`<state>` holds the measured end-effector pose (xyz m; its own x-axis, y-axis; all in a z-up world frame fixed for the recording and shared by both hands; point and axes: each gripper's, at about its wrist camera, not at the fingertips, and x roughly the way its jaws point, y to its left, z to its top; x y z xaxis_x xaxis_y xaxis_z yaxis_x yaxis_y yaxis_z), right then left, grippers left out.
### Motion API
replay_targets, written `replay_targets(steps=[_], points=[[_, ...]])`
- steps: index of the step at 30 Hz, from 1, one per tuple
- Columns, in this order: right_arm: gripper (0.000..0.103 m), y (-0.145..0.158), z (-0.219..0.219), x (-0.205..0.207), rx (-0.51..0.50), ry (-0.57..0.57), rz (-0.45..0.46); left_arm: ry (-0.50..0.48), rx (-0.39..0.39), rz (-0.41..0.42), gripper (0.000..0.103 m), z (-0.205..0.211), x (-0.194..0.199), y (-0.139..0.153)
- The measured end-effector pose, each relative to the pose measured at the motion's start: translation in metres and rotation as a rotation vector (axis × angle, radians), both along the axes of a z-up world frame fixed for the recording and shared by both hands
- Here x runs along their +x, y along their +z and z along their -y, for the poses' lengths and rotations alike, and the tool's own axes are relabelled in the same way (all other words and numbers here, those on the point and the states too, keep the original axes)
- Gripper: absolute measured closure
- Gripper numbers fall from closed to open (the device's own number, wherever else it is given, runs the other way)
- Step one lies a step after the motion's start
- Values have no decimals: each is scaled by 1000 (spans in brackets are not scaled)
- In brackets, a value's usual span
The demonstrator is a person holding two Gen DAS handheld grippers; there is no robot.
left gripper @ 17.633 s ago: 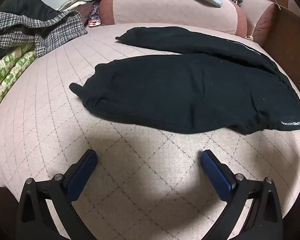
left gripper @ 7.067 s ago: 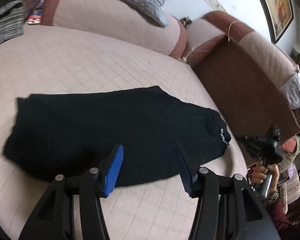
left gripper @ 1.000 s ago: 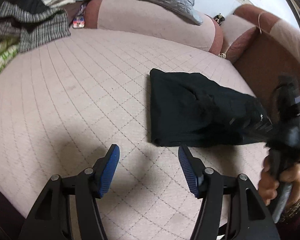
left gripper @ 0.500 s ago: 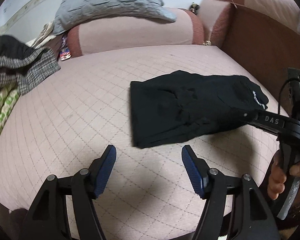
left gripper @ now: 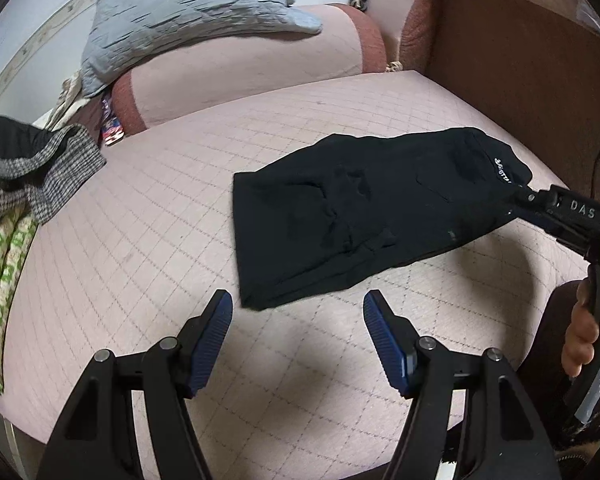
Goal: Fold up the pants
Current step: 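Grasp the folded pants with the right gripper while the left gripper grasps beside it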
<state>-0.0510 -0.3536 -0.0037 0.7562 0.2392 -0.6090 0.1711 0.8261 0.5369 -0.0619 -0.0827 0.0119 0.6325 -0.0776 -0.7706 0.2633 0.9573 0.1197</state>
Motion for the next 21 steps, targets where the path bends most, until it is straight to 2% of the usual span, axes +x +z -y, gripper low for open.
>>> replay_targets(steps=[3, 7, 12, 15, 17, 21], points=[[52, 0, 19, -6, -6, -65, 21, -38, -16, -18, 36, 12, 9, 3], [52, -8, 42, -12, -25, -159, 14, -122, -49, -30, 36, 34, 31, 12], [52, -24, 76, -17, 52, -279, -19, -218, -102, -78, 36, 73, 74, 24], [51, -30, 86, -17, 62, -337, -38, -283, -139, -109, 36, 106, 103, 26], [51, -33, 90, -13, 77, -341, -46, -325, -157, -140, 36, 132, 125, 22], [50, -33, 90, 1, 28, -325, -56, -409, -189, -212, 36, 184, 161, 8]])
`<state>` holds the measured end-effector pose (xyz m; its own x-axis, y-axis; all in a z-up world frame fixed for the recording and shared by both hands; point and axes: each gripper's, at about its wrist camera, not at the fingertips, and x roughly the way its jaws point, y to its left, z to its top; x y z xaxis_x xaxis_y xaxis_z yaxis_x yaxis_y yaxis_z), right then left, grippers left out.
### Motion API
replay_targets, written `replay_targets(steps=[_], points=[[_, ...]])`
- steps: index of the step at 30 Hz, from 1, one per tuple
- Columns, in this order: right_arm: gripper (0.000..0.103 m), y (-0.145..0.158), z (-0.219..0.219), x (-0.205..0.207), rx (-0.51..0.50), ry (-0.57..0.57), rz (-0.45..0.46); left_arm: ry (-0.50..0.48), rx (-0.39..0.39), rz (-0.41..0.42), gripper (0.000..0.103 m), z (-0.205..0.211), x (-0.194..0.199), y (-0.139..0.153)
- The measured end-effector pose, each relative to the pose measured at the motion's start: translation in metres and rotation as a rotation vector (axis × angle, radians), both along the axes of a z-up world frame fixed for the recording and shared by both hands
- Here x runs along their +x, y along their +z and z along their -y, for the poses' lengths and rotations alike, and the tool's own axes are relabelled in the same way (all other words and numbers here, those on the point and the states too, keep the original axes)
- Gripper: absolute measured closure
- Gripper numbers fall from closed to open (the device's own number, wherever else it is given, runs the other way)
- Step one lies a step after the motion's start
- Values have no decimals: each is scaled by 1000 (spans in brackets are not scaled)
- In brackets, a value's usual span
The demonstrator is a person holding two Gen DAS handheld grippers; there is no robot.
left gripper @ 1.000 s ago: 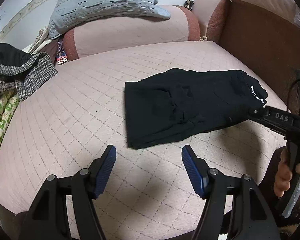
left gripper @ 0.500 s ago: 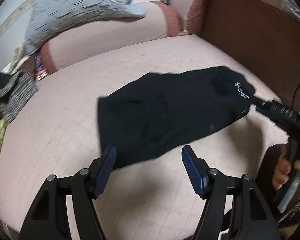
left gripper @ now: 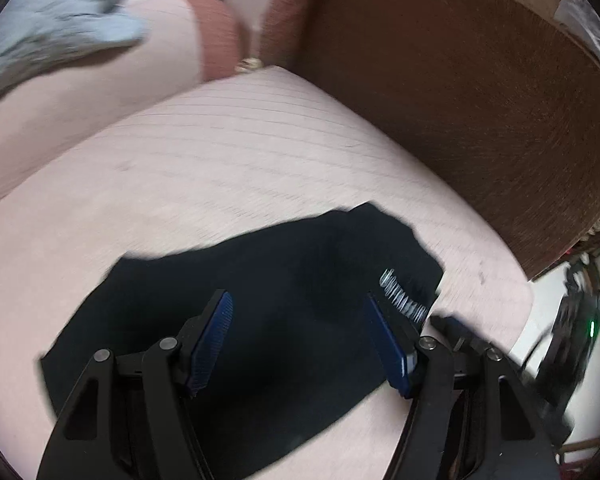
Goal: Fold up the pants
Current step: 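Grasp the folded pants with the right gripper while the left gripper grasps beside it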
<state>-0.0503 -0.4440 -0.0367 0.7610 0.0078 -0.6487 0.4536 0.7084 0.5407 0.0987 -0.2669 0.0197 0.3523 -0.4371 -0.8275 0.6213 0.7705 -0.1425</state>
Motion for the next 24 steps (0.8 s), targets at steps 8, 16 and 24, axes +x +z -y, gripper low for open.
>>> replay_targets(steps=[8, 16, 24], points=[[49, -9, 4, 23, 58, 54, 30, -137, -12, -138, 36, 93, 61, -33], [60, -12, 6, 32, 96, 87, 63, -317, 184, -154, 37, 146, 56, -77], [86, -4, 3, 30, 137, 142, 100, -315, 99, -85, 89, 118, 41, -43]])
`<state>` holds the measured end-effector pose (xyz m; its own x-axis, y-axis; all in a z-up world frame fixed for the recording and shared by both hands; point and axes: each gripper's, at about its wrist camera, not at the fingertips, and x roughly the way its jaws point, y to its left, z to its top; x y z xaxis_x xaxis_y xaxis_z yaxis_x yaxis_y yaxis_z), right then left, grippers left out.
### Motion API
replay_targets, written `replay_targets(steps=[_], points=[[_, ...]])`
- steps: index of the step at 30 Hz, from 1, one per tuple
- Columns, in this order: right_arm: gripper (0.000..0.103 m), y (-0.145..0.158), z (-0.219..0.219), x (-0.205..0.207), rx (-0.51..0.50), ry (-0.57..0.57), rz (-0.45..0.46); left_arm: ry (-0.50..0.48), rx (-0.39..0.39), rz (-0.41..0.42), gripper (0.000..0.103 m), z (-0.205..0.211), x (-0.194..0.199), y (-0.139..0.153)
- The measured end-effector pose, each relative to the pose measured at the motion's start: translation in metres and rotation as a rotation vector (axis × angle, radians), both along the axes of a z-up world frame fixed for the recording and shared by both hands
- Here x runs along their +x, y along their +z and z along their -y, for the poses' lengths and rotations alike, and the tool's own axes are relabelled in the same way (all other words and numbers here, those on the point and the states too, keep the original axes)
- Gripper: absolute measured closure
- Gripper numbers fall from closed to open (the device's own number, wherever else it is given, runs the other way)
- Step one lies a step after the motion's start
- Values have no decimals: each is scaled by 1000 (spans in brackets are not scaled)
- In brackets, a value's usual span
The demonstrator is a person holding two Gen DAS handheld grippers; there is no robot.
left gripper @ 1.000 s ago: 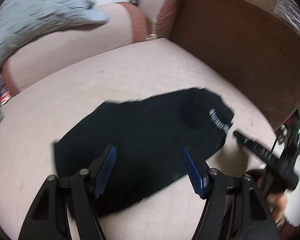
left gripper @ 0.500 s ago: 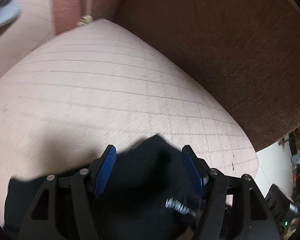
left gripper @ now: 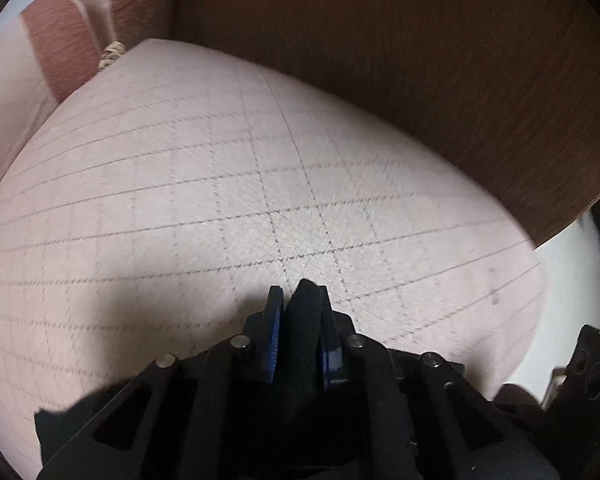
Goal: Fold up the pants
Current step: 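Grasp the folded pants with the right gripper while the left gripper grasps beside it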
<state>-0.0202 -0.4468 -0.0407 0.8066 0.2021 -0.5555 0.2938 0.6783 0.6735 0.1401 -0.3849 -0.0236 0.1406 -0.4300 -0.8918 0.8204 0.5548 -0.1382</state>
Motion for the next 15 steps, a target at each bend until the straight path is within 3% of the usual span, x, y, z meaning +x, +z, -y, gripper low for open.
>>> replay_targets(steps=[3, 9, 15], points=[[86, 19, -19, -1, -98, 41, 21, 26, -67, 9, 89, -24, -6, 19], [87, 63, -69, 7, -173, 199, 66, 171, -237, -35, 89, -112, 0, 55], [87, 82, -147, 29, -231, 398, 70, 374, -391, -120, 89, -231, 4, 50]])
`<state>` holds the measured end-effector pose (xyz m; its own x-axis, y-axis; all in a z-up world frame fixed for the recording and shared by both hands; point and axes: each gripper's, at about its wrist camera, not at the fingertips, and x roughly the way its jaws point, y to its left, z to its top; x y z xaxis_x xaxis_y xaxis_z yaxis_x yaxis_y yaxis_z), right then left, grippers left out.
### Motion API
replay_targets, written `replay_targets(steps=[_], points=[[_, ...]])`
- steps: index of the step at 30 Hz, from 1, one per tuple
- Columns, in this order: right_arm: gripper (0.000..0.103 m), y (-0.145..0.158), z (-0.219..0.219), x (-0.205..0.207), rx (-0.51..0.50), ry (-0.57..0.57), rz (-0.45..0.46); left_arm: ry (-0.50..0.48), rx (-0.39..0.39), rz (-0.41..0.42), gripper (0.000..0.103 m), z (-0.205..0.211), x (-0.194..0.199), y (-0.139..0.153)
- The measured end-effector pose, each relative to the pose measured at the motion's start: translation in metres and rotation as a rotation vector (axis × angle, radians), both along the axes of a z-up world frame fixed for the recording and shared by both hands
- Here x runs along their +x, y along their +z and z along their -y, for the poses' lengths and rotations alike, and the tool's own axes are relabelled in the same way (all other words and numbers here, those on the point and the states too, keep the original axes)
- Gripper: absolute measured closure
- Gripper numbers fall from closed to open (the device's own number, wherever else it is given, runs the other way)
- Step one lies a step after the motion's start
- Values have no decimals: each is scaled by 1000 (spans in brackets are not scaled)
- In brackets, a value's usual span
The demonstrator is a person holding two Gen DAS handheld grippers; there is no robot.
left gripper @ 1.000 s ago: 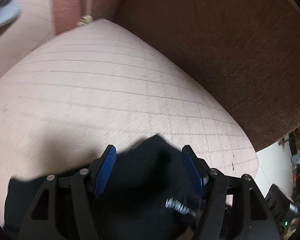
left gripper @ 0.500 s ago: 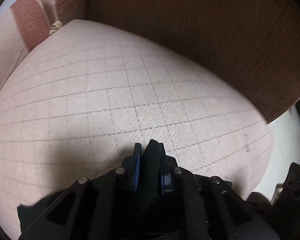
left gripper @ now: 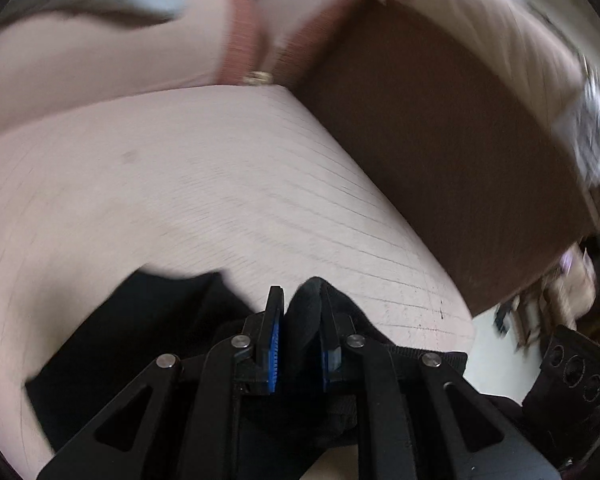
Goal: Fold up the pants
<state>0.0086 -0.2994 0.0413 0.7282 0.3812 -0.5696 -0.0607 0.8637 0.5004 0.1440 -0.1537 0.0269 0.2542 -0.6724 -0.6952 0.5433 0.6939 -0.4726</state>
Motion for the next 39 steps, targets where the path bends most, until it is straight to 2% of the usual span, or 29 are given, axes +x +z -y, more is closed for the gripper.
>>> replay_targets(steps=[3, 9, 17, 19, 22, 23, 24, 26, 28, 30, 33, 36, 38, 39], points=[[87, -2, -41, 15, -60, 85, -21, 91, -81, -55, 89, -52, 10, -14], [87, -14, -119, 39, -162, 225, -70, 194, -185, -90, 89, -119, 10, -33], [87, -34, -180, 61, -293, 318, -113, 297, -261, -146, 88, -177, 12, -63], [87, -41, -191, 63, -322, 336, -118, 326, -271, -156, 86, -189, 9, -67], [84, -54, -198, 57, -376, 374, -131, 372, -296, -169, 77, -205, 1, -70], [84, -56, -200, 57, -392, 378, -132, 385, -306, -168, 71, -211, -2, -71], [82, -59, -201, 56, -406, 383, -134, 405, -322, -160, 64, -220, -7, -70], [75, -60, -201, 51, -405, 395, -136, 438, -348, -141, 60, -236, -18, -68], [52, -56, -197, 46, -352, 412, -140, 472, -373, -119, 60, -252, -31, -65], [48, -52, -198, 40, -299, 435, -136, 508, -380, -93, 55, -265, -44, -61], [48, -42, -200, 34, -297, 465, -133, 554, -361, -46, 52, -277, -61, -57], [48, -26, -187, 31, -267, 424, -121, 565, -331, 3, 52, -283, -78, -55], [58, -15, -174, 32, -267, 350, -129, 562, -293, 41, 52, -284, -88, -56], [73, -12, -165, 40, -284, 296, -149, 558, -272, 57, 52, -283, -93, -58]])
